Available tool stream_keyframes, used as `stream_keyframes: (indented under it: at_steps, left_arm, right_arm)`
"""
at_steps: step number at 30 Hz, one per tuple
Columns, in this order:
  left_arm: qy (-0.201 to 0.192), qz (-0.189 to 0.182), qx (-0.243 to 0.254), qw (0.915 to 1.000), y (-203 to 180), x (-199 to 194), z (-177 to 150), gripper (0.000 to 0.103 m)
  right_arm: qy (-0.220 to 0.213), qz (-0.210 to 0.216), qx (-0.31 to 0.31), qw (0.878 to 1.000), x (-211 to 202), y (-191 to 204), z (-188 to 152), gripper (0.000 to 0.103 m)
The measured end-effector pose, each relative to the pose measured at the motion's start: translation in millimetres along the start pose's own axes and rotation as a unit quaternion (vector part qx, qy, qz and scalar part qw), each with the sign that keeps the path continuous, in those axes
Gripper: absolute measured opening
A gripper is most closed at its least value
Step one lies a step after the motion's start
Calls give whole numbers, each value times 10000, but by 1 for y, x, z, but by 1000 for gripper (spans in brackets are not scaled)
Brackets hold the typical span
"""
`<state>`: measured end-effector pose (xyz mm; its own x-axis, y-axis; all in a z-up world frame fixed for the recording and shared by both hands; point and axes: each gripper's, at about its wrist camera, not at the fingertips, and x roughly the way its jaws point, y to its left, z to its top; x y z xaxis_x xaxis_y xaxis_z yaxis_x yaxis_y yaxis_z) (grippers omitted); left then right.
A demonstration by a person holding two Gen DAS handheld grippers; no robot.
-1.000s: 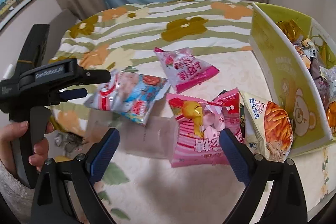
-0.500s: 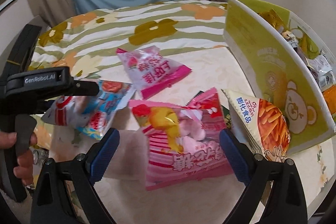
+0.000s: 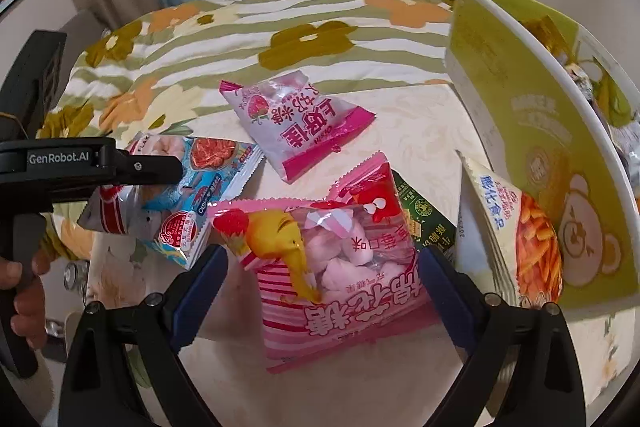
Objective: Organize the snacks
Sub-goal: 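Grasp the white-red shrimp flakes bag with the left tool while the right tool grasps the pink marshmallow bag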
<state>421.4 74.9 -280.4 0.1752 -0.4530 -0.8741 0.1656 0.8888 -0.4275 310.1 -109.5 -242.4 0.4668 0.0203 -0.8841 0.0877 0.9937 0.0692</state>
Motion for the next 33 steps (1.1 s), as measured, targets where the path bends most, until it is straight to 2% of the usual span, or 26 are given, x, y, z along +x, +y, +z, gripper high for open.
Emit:
stream_keyframes:
  at_steps: [8, 15, 19, 21, 24, 30, 33]
  left_arm:
    - [-243, -42, -329, 9992, 13, -23, -8, 53]
    - [-498, -25, -494, 9975, 18, -51, -21, 53]
    - [-600, -19, -564, 9966, 20, -63, -30, 53]
    - [-639, -21, -613, 9961, 22, -69, -35, 53]
    - [-707, -26, -678, 9952, 25, -77, -42, 53]
    - [-890, -7, -669, 9938, 24, -98, -49, 53]
    - [-1021, 8, -604, 9929, 21, -112, -51, 53]
  right_arm:
    - [215, 178, -711, 9971, 10, 1, 4, 95]
    - [460, 239, -1439, 9882, 22, 10, 7, 95]
    - [508, 453, -1408, 9877, 24, 6, 9, 94]
    - [507, 427, -1417, 9877, 23, 5, 9, 85]
    - [489, 469, -1315, 9890, 20, 3, 9, 77]
    - [313, 566, -1086, 9920, 5, 3, 11, 69]
    - [208, 700, -1013, 9922, -7, 5, 14, 69]
